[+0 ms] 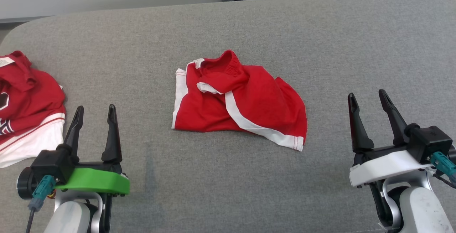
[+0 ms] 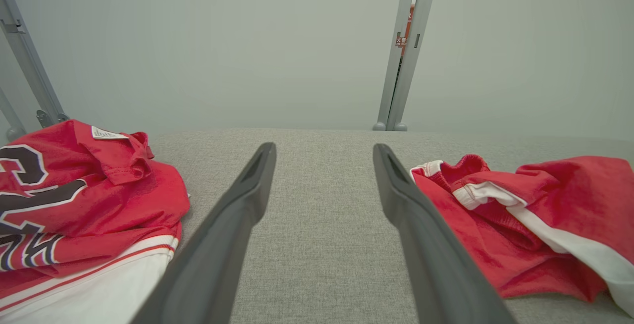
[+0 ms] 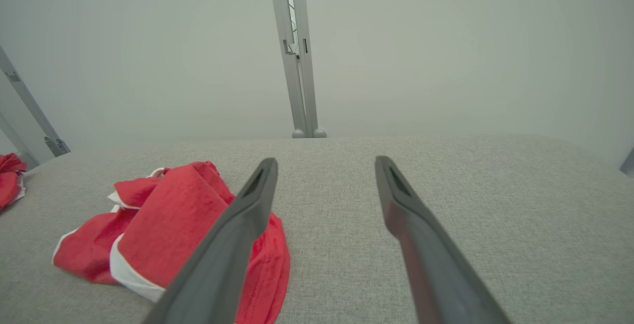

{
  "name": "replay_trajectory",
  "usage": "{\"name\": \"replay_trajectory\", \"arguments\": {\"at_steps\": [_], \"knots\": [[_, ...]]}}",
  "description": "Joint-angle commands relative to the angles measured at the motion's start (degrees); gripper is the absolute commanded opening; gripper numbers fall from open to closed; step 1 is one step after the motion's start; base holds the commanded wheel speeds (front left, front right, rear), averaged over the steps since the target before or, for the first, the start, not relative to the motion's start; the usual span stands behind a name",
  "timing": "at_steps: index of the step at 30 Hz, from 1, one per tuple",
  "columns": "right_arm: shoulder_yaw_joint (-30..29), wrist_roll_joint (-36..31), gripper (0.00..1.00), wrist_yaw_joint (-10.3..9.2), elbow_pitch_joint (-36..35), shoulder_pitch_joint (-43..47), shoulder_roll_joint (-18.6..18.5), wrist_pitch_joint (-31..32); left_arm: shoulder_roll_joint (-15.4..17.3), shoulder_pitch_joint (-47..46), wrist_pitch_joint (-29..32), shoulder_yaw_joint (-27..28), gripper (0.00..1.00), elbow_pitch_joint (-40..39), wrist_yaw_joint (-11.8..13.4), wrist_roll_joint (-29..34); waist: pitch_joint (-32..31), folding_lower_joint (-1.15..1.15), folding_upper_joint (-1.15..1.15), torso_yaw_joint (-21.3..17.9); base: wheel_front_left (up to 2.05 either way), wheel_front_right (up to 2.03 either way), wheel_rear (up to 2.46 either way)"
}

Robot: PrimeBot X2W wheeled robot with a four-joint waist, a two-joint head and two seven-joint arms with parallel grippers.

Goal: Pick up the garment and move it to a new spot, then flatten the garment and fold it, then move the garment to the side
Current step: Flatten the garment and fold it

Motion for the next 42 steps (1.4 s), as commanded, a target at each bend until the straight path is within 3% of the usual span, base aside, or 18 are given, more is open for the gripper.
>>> {"name": "replay_trajectory", "arguments": {"at_steps": [1,13,21,28,39,40,41,42], "knots": [[0.0,0.2,1.0,-0.04,-0.4,0.8,-0.1,-0.1,-0.2,0.8,-0.2,0.3,1.0,0.3,-0.2,0.7,0.0,0.0,0.0,0.0,0.0,0.0,0.0],[-0.2,0.3,1.0,-0.04,-0.8,0.3,-0.1,0.1,-1.2,-0.3,-0.1,0.9,1.0,1.1,-1.8,2.2,1.0,0.0,0.0,-0.1,0.0,0.0,0.0],[0.3,-0.1,1.0,-0.04,-1.4,-1.4,-0.1,0.3,-3.5,-10.5,7.7,-5.8,1.0,3.3,-6.8,1.8,4.4,0.0,0.0,-0.5,0.0,0.0,0.0],[0.9,0.8,1.0,-0.04,-0.5,-2.5,-0.1,-0.5,-7.1,-17.9,14.1,-10.4,1.0,9.4,-10.0,-0.4,6.6,0.0,0.0,-2.6,0.0,0.0,0.0],[1.2,2.0,1.0,-0.04,1.4,-3.4,-0.1,-1.9,-7.8,-23.2,16.6,-11.6,1.0,20.6,-11.6,-3.3,8.4,0.0,0.0,-5.2,0.0,0.0,0.0],[1.3,2.0,1.0,-0.04,1.7,-3.5,-0.1,-2.1,-7.7,-23.6,16.3,-11.7,0.92,21.2,-11.7,-3.6,8.5,0.0,0.0,-5.3,0.0,0.0,0.0],[1.4,2.0,1.0,-0.04,1.8,-3.6,-0.1,-2.3,-7.7,-23.8,16.2,-11.7,0.56,21.8,-11.8,-3.9,8.6,0.0,0.0,-5.4,0.0,0.0,0.0],[1.4,2.1,1.0,-0.04,1.9,-3.7,-0.1,-2.4,-7.6,-24.2,16.1,-11.8,0.33,22.3,-12.0,-4.1,8.7,0.0,0.0,-5.5,0.0,0.0,0.0]]}}
